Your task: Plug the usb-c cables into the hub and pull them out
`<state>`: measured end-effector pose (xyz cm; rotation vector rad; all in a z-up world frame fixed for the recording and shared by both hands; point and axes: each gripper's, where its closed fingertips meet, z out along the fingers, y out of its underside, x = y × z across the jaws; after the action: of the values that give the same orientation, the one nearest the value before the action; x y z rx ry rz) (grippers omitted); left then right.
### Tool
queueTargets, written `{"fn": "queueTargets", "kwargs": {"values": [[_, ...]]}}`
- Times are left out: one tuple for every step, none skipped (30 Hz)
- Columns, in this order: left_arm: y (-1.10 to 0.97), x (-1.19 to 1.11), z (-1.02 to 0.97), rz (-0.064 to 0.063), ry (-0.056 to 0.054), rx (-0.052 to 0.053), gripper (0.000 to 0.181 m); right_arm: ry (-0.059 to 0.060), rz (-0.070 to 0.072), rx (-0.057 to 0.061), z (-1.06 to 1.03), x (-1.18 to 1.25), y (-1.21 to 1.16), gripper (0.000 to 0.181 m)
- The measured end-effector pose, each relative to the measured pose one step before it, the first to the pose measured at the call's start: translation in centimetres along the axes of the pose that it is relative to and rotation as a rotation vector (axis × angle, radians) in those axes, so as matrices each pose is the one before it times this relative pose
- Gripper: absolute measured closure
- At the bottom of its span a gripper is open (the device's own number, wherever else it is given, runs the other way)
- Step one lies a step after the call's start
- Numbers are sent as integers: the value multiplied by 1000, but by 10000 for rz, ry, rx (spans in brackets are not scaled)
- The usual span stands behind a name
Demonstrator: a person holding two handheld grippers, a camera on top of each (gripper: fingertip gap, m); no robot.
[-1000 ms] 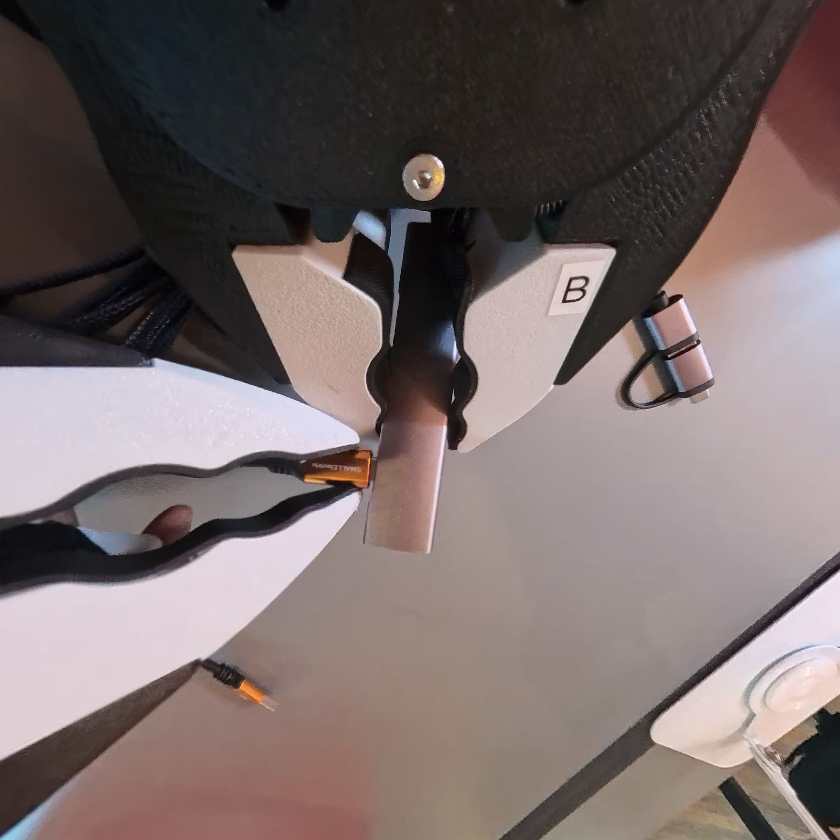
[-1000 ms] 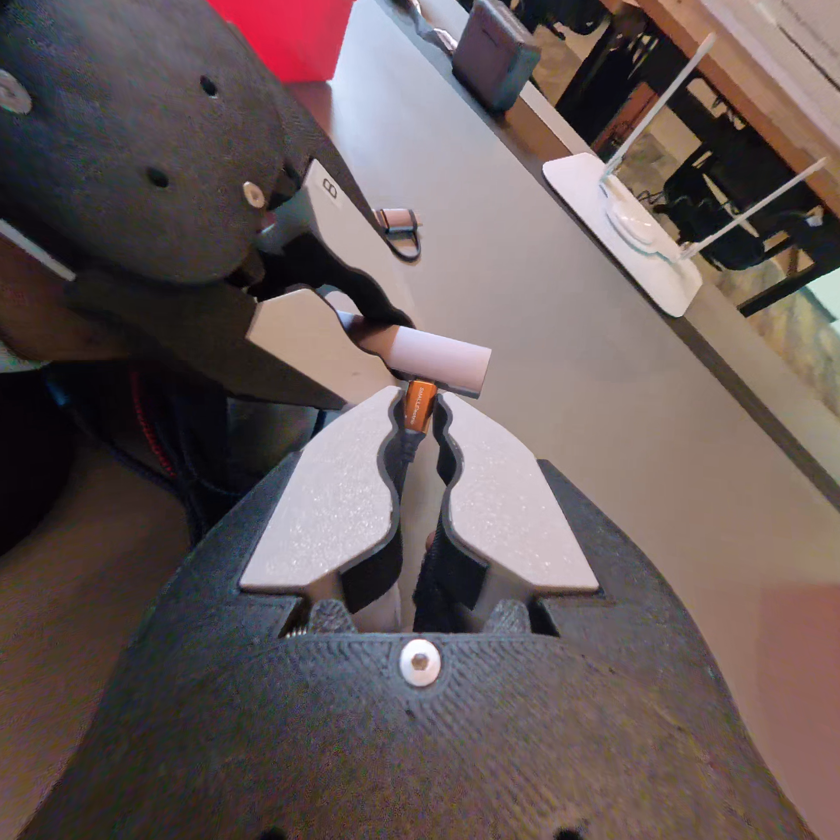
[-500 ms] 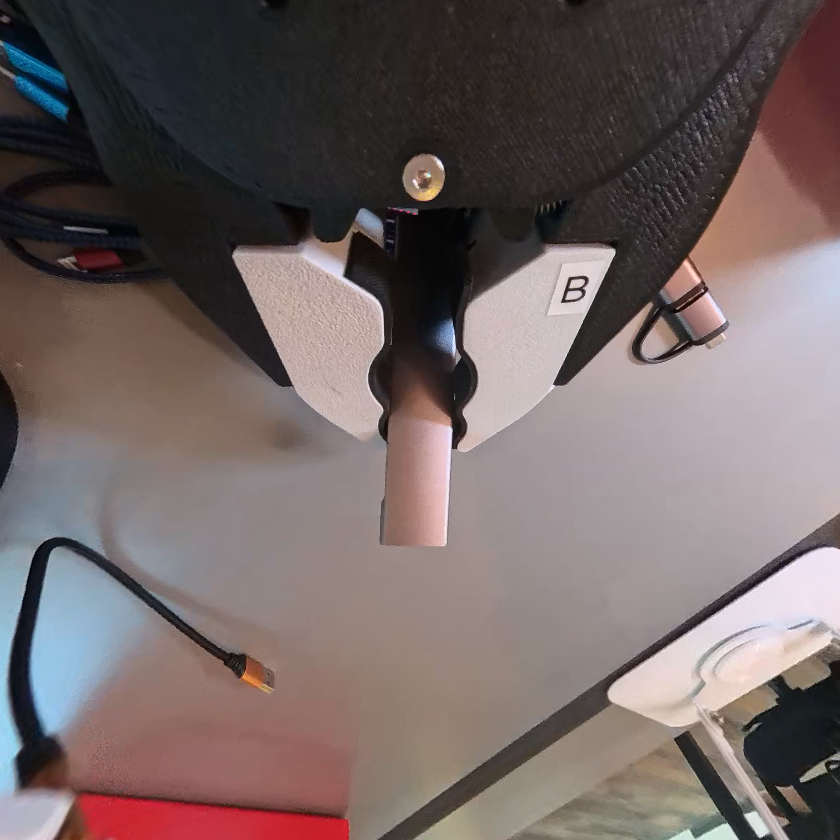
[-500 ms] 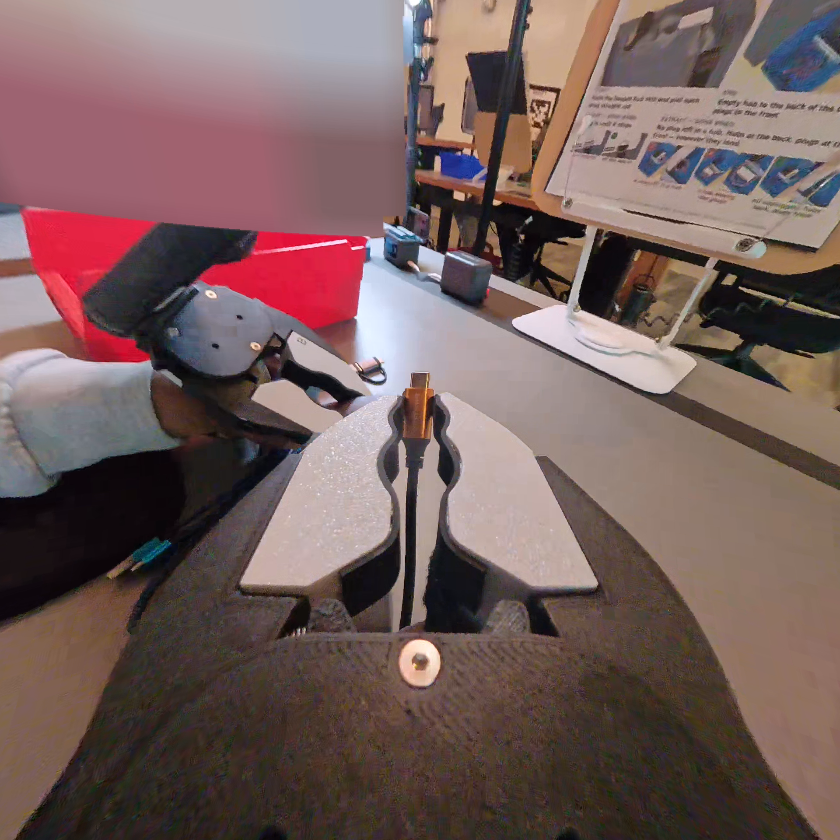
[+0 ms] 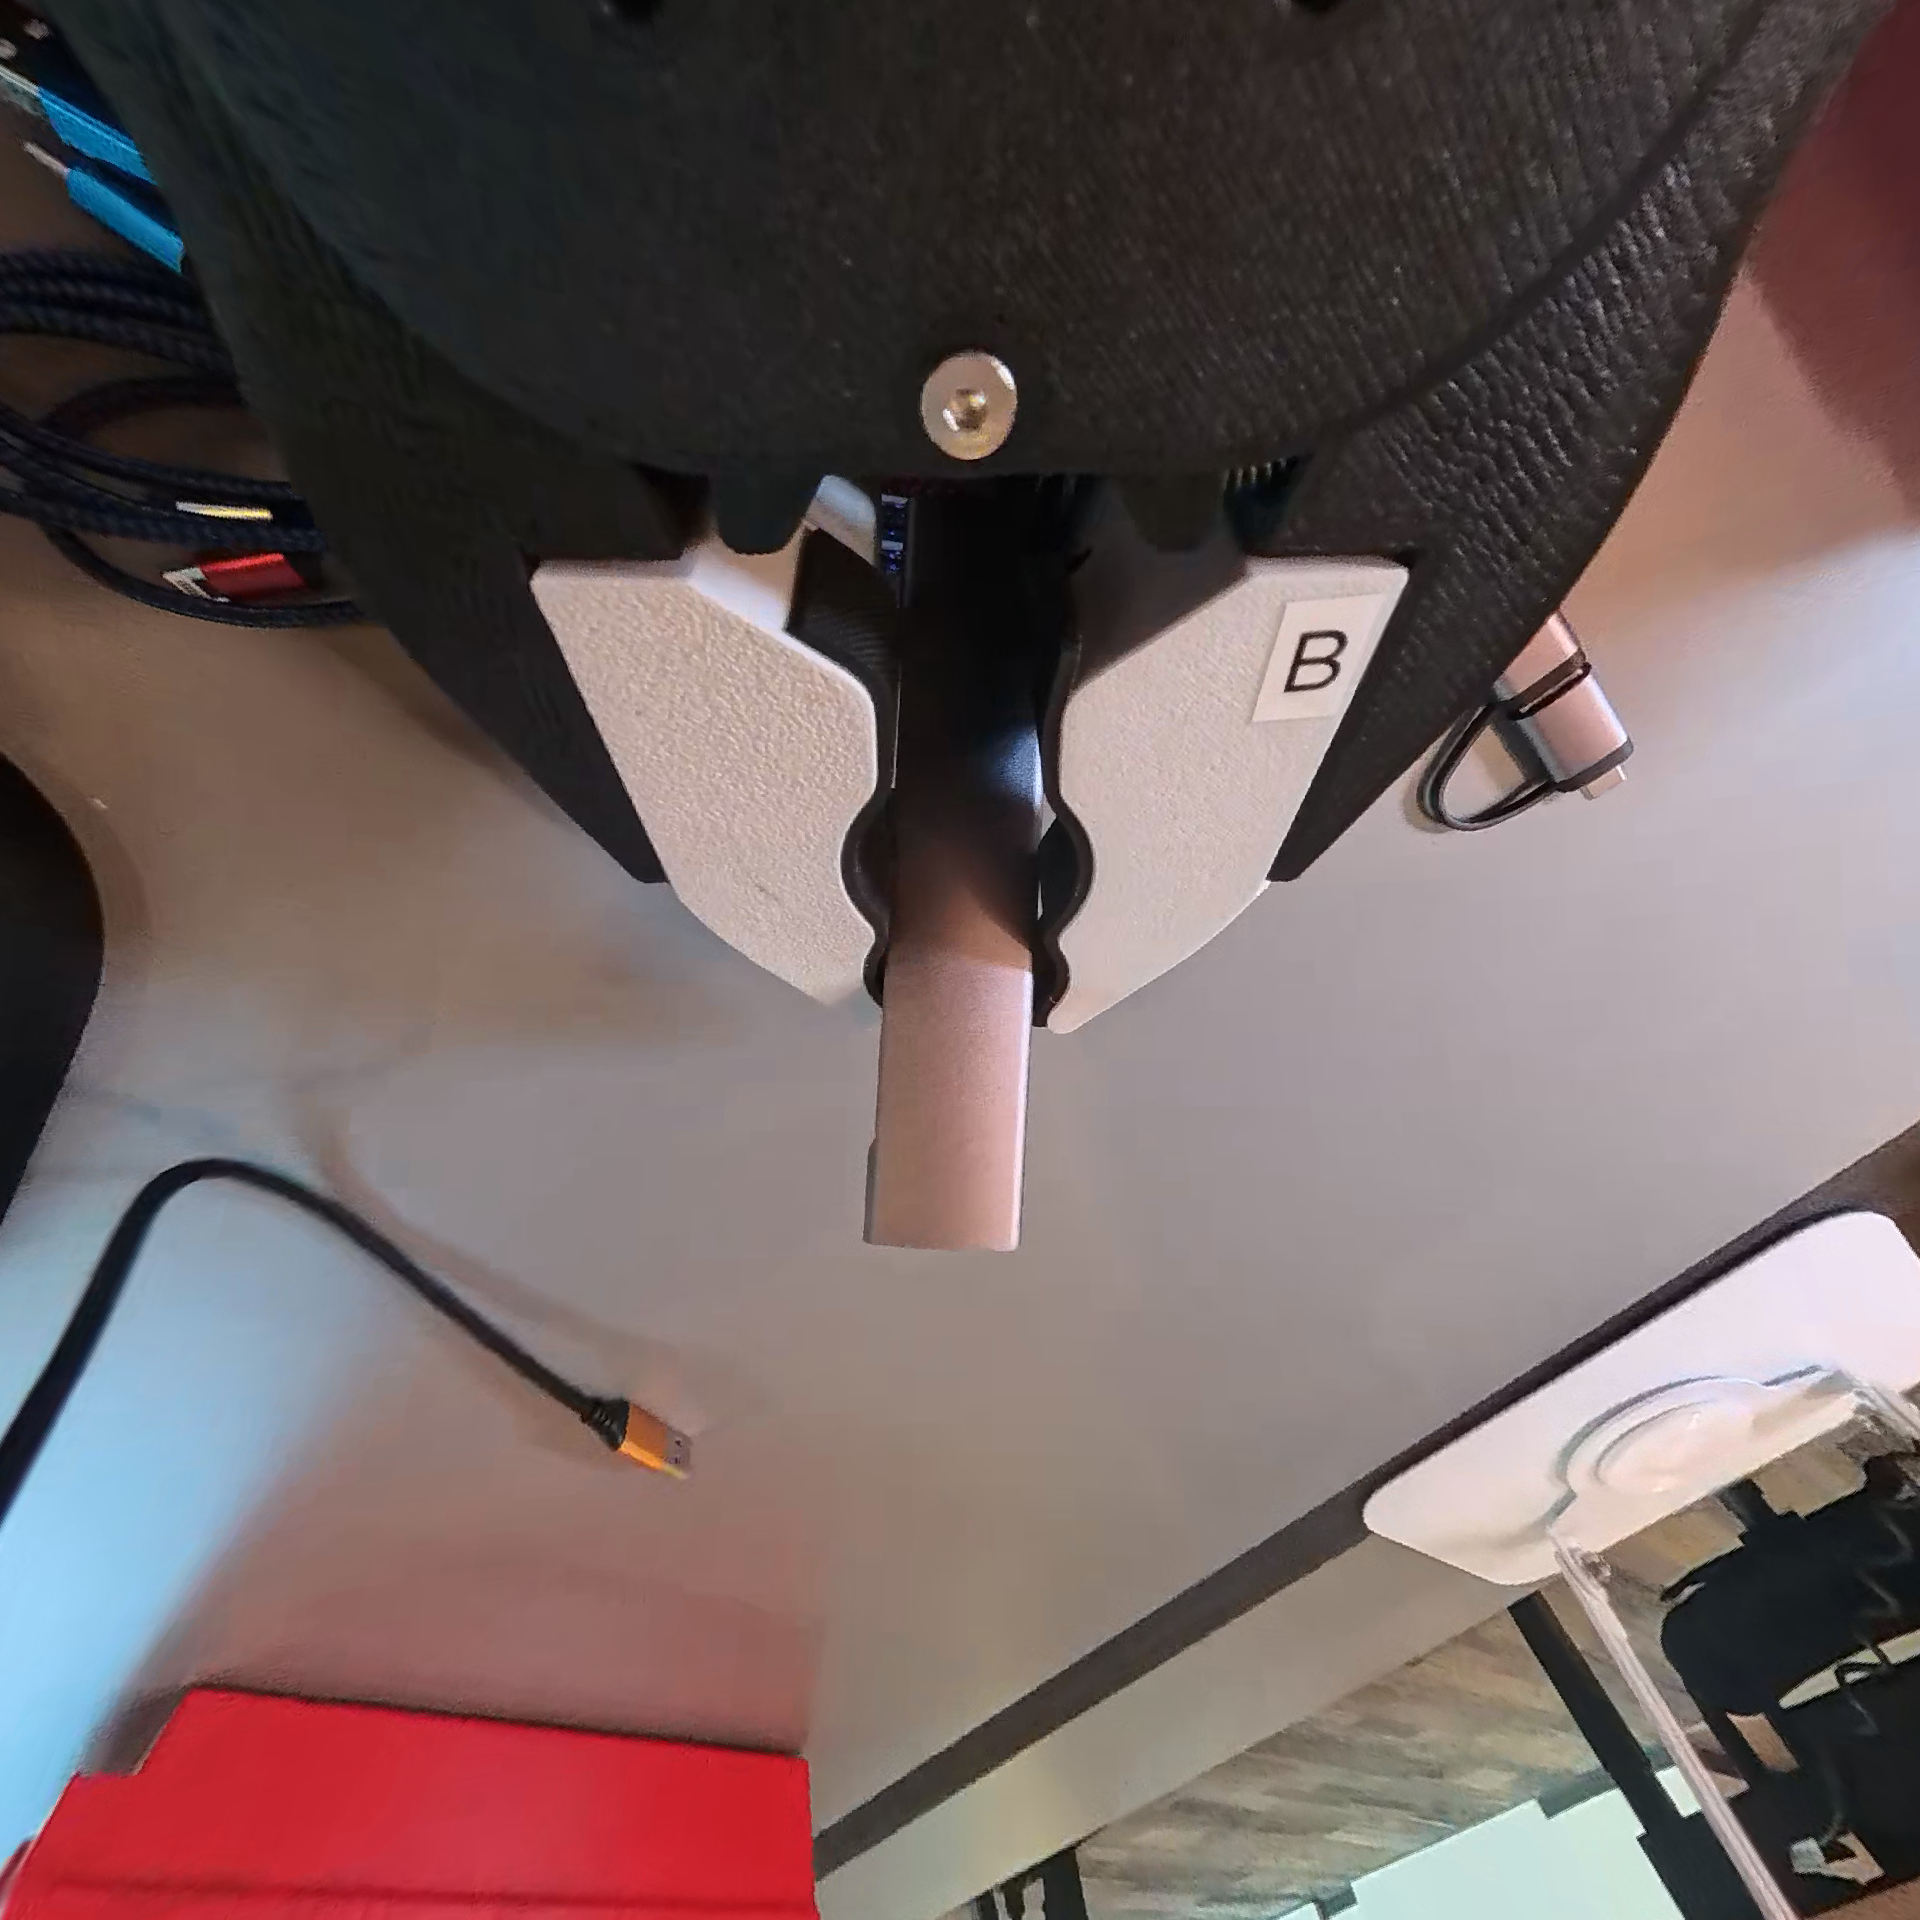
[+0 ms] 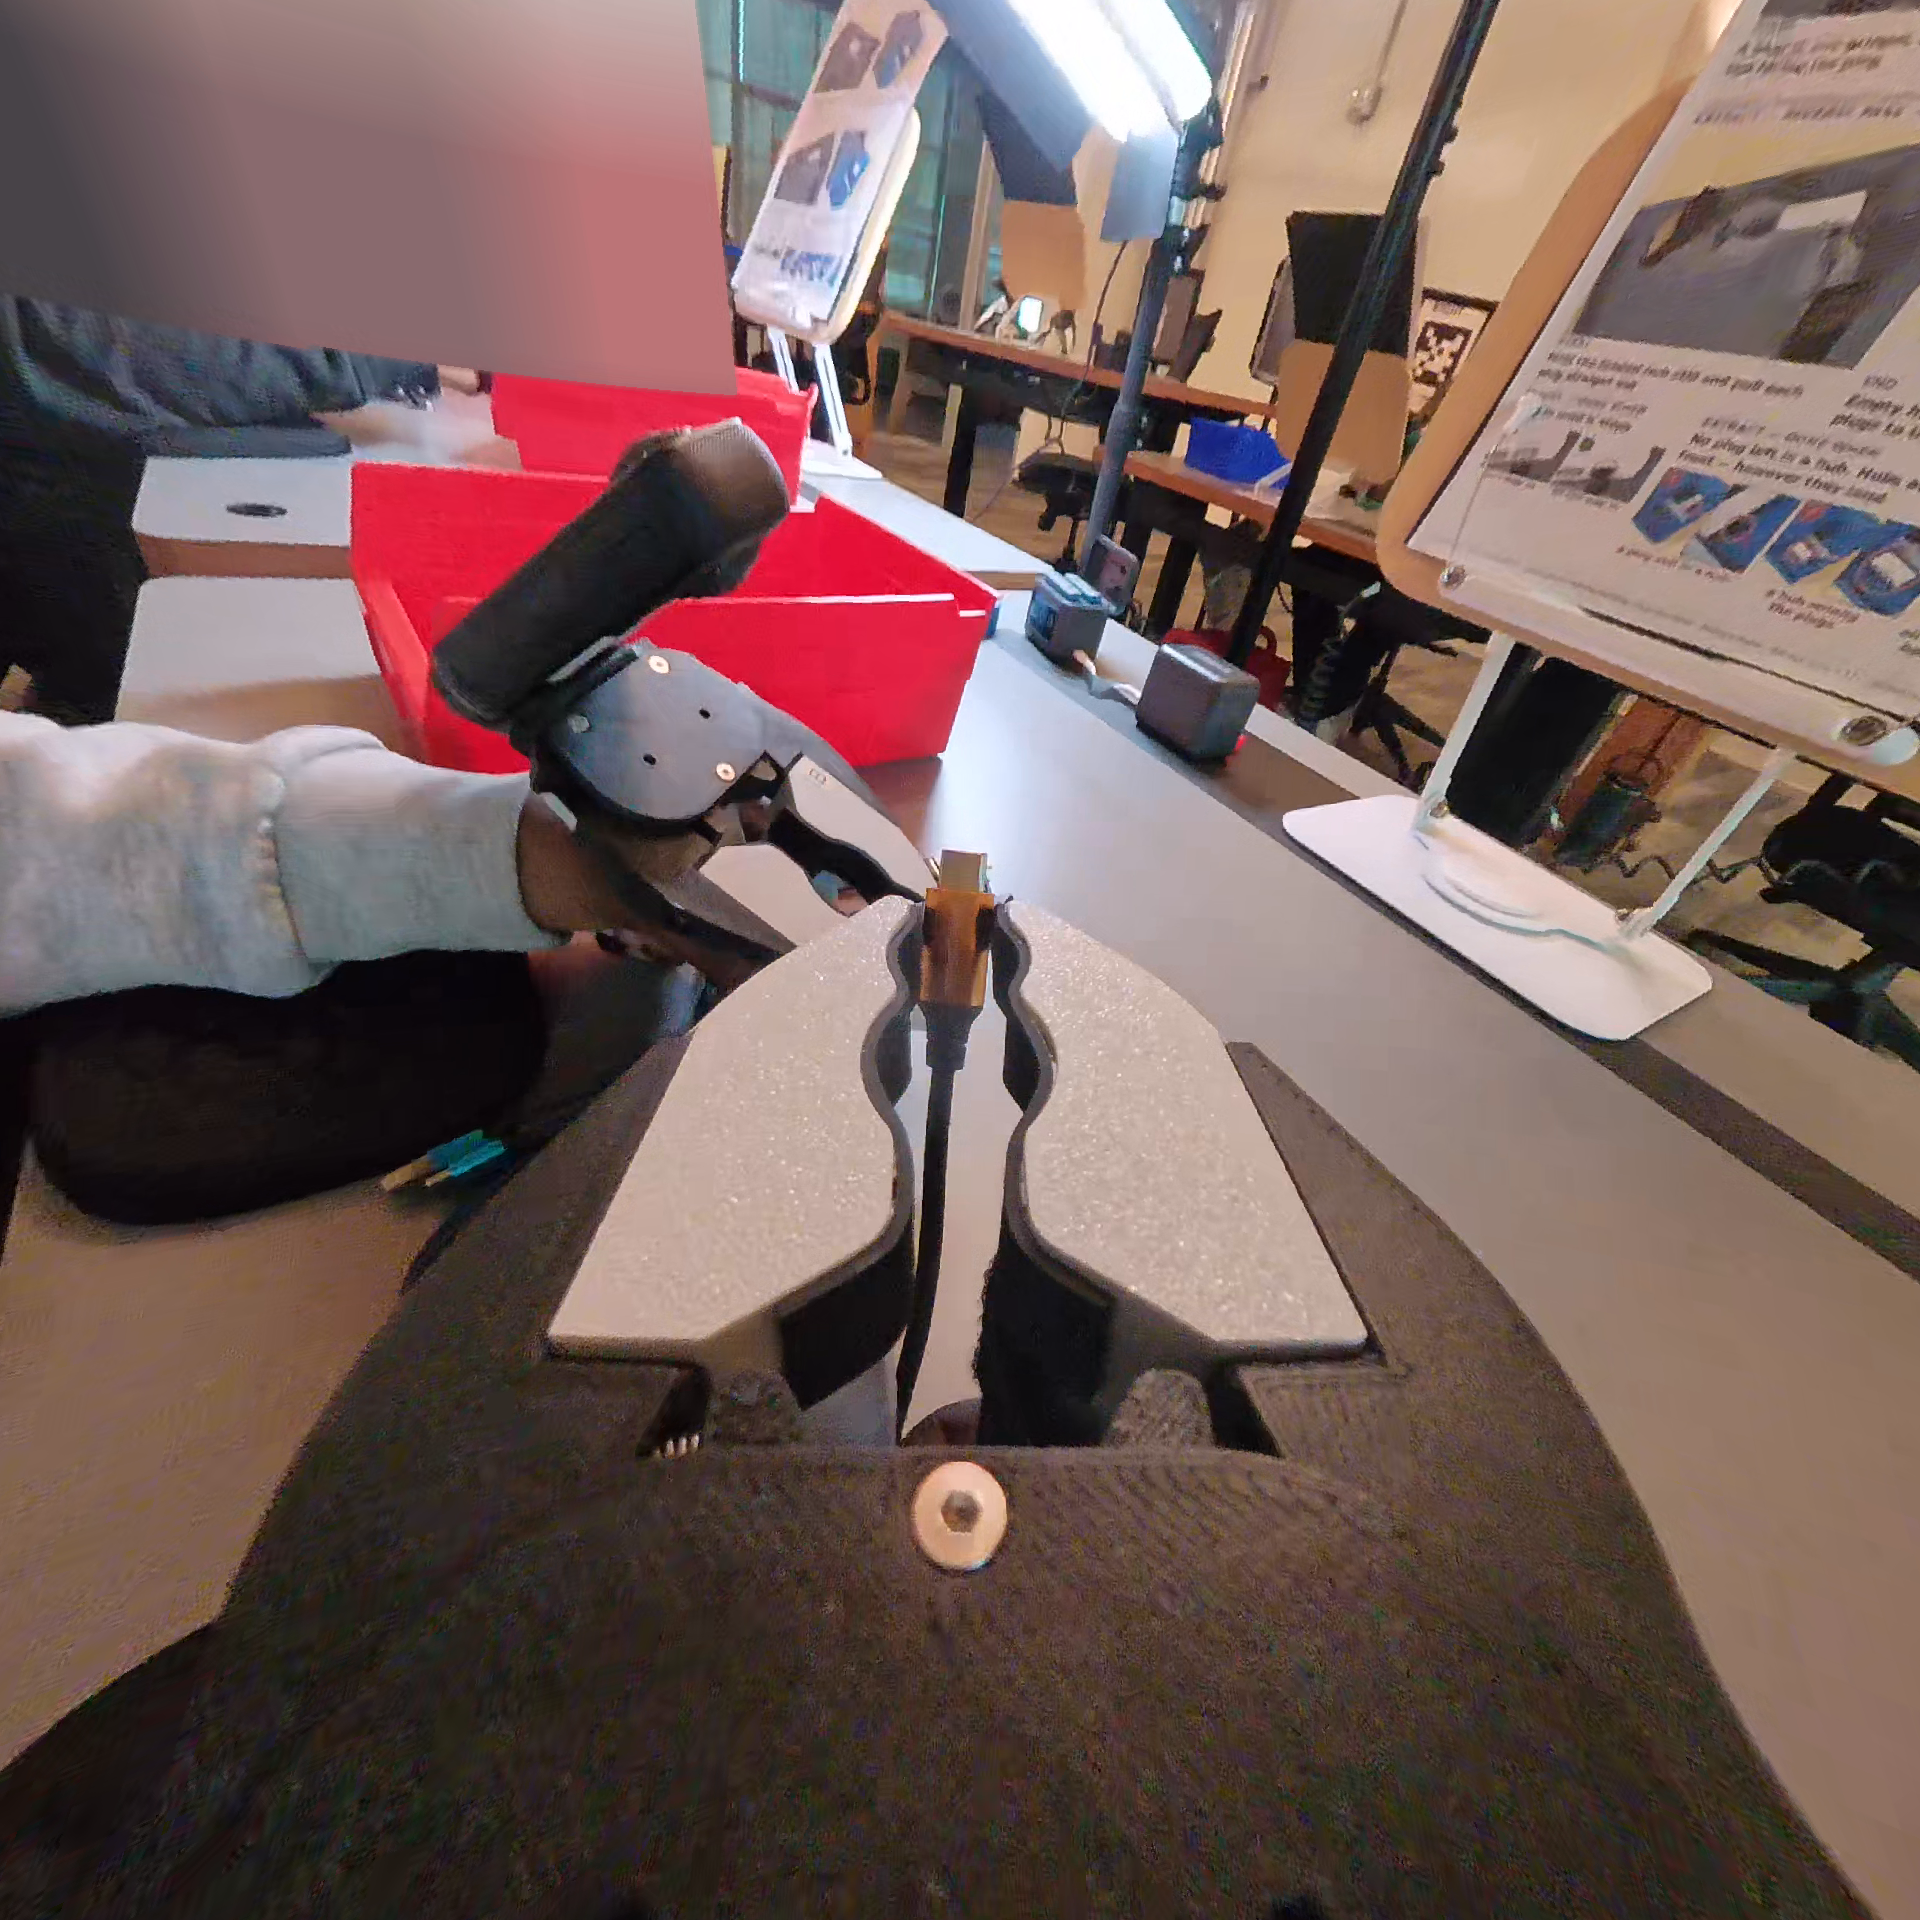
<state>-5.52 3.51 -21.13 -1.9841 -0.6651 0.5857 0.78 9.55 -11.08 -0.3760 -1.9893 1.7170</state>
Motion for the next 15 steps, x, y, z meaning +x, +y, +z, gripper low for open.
{"fn": "queueTargets", "kwargs": {"values": [[-113,42,-68,-90,73,79,158,-61,112,255,-216,109,-717,169],[-75,10,-57,-89,52,55,158,-93,151,271,-308,164,-885,169],[-91,-42,-61,-43,6,56,157,-35,120,296,-412,331,-1069,169],[-108,-53,-58,12,-37,60,157,97,21,372,-424,605,-1336,169],[-159,-42,-77,45,-57,79,157,131,-68,413,-521,715,-1561,169],[-144,24,-69,66,-18,78,157,120,-94,373,-551,829,-1679,169],[-109,50,-48,57,-19,50,157,189,-75,345,-539,1025,-1785,169],[-105,20,-40,56,-31,43,157,330,-36,346,-544,1260,-1816,169],[-126,47,-39,60,-17,50,157,309,-21,344,-514,1297,-1805,169],[-97,73,-31,54,14,41,157,222,-44,355,-490,1145,-1817,169],[-45,78,4,41,24,20,157,283,-75,305,-460,1205,-1741,169],[0,45,4,23,3,0,157,397,-102,202,-431,1376,-1601,169],[-17,31,1,29,4,-2,157,336,-182,145,-447,1297,-1472,169],[-41,-20,-10,37,-27,28,157,268,-255,52,-388,1224,-1267,169],[-64,-5,-33,42,-19,48,157,345,-240,-3,-399,1347,-1094,169]]}}
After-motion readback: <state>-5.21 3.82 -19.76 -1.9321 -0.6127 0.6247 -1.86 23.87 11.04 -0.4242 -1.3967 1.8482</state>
